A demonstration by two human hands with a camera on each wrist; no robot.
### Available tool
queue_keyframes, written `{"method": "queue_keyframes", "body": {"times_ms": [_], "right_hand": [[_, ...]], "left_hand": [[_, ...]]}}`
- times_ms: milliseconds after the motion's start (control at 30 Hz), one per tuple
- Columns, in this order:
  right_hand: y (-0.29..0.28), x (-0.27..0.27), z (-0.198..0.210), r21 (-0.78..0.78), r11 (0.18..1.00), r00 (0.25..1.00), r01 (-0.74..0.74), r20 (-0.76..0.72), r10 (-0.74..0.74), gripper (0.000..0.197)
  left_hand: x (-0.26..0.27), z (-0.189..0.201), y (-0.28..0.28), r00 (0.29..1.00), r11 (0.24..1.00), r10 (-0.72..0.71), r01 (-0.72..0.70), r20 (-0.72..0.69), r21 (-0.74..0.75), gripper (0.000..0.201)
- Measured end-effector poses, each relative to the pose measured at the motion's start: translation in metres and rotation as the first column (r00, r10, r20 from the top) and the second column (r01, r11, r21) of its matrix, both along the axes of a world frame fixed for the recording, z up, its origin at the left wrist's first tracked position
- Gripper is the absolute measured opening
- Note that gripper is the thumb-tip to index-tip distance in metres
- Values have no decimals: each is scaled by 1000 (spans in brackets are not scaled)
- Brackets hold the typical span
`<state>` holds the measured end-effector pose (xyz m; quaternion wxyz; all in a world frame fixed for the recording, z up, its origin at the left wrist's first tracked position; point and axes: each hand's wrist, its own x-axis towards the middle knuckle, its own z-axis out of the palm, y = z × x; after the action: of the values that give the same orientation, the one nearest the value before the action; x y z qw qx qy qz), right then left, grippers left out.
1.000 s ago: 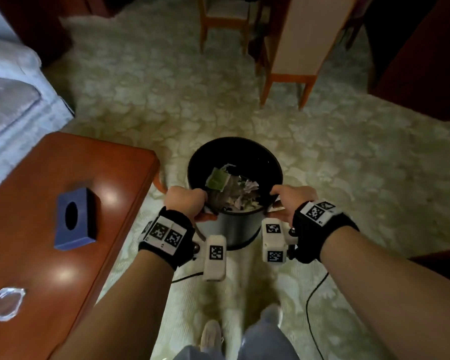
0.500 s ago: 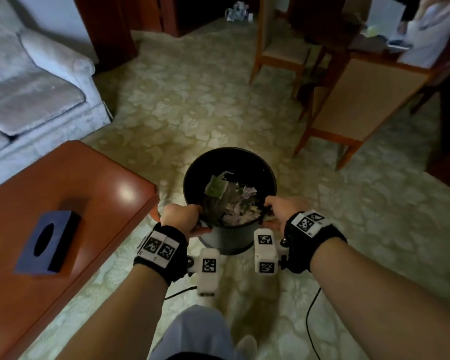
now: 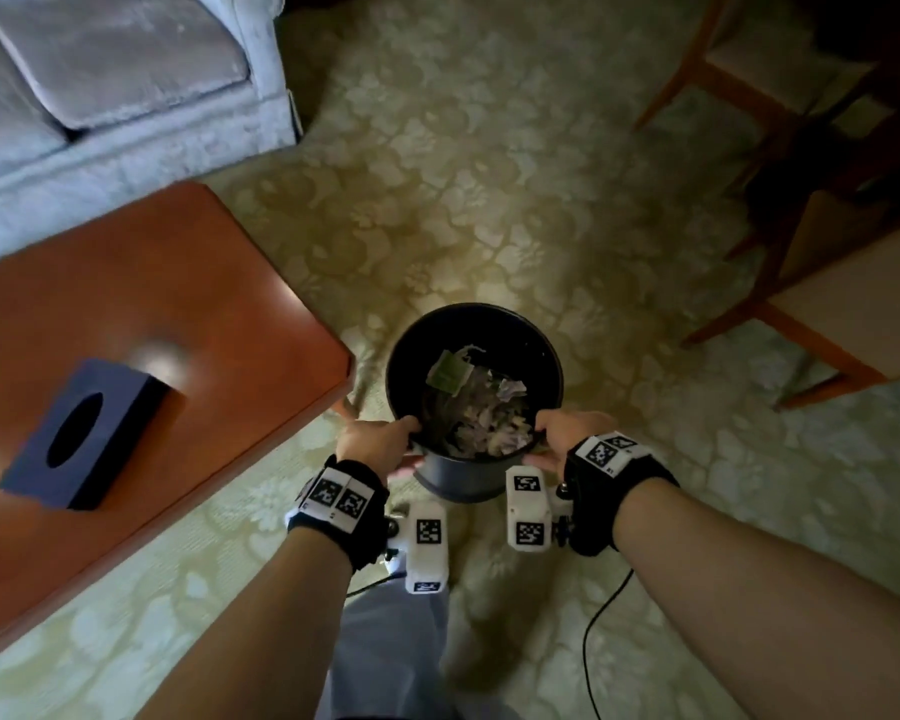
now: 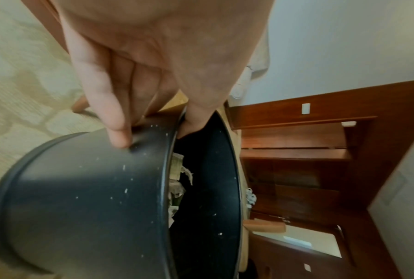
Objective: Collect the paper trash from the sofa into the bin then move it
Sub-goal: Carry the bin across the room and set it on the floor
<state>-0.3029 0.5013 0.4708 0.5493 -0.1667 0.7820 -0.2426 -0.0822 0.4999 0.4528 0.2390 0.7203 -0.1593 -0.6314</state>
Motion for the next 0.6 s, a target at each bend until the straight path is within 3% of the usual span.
{"method": "queue_keyframes", "body": {"times_ms": [200, 333, 467, 600], "right_hand": [[-71, 19, -73, 88, 991, 994, -98, 65, 93, 27], [-97, 17, -130, 153, 982, 989, -108, 115, 91, 45], [-123, 13, -199, 215, 971, 984, -108, 163, 73, 48], [-145, 7, -273, 320, 946, 990, -50, 138, 6, 26]], "left_hand": [[17, -66, -51, 997, 995, 60, -56, -41, 87, 17], [17, -118, -74, 998, 992, 56, -54, -11, 113, 10], [11, -182, -94, 997, 983, 77, -80, 24, 163, 7], [1, -251, -104, 993, 967, 114, -118, 29, 226, 7]]}}
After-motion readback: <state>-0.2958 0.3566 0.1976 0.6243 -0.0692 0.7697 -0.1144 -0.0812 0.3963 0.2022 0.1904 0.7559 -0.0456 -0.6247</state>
